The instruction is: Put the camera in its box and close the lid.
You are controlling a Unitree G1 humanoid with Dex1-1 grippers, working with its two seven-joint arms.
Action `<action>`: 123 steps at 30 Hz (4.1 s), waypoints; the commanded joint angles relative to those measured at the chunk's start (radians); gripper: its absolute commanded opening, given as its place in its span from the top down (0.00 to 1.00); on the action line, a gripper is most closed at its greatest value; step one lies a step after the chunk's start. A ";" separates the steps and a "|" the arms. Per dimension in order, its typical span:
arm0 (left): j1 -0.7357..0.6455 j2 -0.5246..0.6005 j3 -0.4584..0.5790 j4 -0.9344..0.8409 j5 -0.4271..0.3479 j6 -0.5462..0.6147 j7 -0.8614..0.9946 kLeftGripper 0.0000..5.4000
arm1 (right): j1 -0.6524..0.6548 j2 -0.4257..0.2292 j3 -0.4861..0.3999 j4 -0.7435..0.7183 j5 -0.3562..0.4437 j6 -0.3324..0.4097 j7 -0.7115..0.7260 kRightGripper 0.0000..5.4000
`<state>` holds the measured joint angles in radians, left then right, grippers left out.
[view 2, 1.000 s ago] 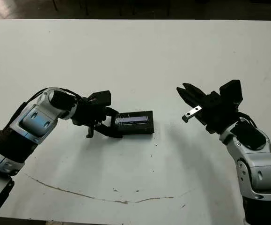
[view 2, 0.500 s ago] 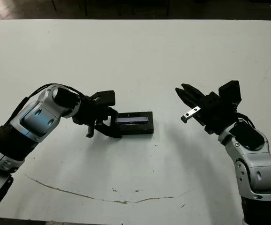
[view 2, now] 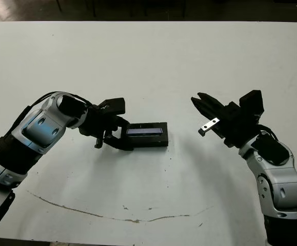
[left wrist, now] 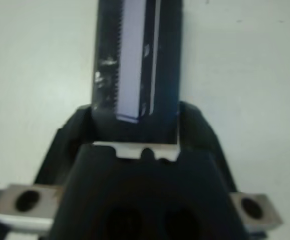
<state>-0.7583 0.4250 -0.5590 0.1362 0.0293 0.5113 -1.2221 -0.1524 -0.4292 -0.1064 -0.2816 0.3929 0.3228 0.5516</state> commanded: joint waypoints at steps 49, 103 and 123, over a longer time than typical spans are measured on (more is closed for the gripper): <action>0.605 -0.128 0.626 -0.534 -0.327 -0.089 0.695 0.25 | -0.002 -0.024 0.012 -0.006 -0.032 0.052 0.000 1.00; 0.743 -0.388 0.323 -0.708 -0.159 0.004 1.150 1.00 | 0.037 0.089 -0.085 -0.077 -0.043 -0.103 -0.174 1.00; 0.609 -0.366 0.722 -0.481 -0.233 -0.448 1.172 1.00 | 0.005 0.164 0.016 -0.069 -0.091 -0.035 -0.272 1.00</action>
<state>-0.1543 0.0661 0.1544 -0.3698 -0.1890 0.0385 -0.0587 -0.1468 -0.2716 -0.0935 -0.3675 0.2979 0.2459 0.2923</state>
